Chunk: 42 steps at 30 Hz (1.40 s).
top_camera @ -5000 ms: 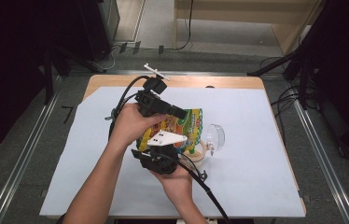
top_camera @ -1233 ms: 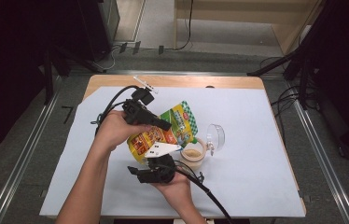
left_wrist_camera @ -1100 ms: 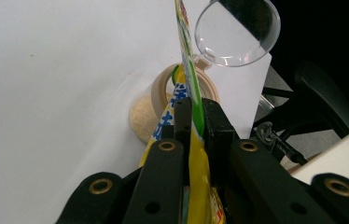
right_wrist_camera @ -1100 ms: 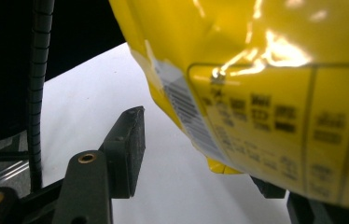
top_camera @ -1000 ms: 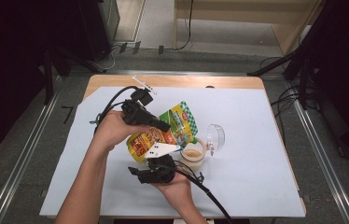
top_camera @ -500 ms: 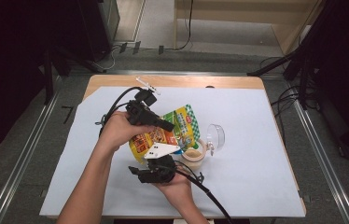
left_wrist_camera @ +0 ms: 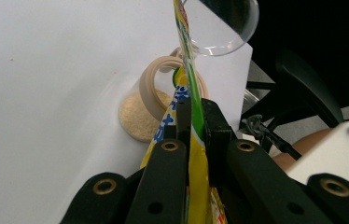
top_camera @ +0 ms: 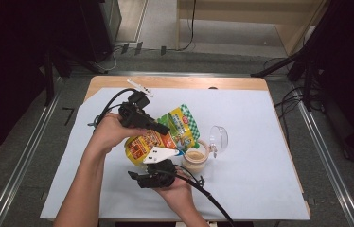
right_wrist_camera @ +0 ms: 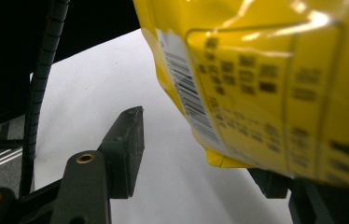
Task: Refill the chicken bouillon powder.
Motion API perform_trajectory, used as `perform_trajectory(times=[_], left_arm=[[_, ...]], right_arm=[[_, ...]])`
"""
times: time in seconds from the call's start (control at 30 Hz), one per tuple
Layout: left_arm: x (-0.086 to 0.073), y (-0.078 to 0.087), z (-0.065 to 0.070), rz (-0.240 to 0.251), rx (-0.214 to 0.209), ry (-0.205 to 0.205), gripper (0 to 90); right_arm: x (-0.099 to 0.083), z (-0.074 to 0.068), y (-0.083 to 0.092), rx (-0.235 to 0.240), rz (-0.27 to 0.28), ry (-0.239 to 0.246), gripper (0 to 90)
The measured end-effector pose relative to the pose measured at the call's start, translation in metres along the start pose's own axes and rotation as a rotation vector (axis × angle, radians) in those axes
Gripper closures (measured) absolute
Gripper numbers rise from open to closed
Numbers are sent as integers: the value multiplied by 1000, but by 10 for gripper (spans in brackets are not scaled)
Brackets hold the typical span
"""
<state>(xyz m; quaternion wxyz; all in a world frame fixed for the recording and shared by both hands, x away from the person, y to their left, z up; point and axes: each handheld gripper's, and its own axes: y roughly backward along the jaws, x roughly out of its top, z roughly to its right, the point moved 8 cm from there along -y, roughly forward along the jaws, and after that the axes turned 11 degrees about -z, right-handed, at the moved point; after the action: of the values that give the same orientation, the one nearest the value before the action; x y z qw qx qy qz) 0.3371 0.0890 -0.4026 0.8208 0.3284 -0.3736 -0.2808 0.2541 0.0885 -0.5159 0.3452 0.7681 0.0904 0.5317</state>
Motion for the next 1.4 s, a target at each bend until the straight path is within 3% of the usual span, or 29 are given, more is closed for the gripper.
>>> perform_trajectory(times=[0.3, 0.83, 1.03, 1.17, 1.4], left_arm=[[-9, 10, 3, 32, -32, -22, 893], [-25, 25, 0, 95, -42, 5, 897], [-28, 33, 0, 127, -48, -10, 898], [-30, 37, 0, 149, -57, -10, 899], [-33, 46, -4, 193, -52, 5, 899]], right_arm=[[-1, 2, 1, -4, 9, 4, 442], [-1, 6, 9, -32, 28, 3, 441], [1, 6, 15, -32, 38, -5, 441], [0, 6, 17, -56, 31, 3, 441], [2, 1, 24, -39, 38, 6, 438]])
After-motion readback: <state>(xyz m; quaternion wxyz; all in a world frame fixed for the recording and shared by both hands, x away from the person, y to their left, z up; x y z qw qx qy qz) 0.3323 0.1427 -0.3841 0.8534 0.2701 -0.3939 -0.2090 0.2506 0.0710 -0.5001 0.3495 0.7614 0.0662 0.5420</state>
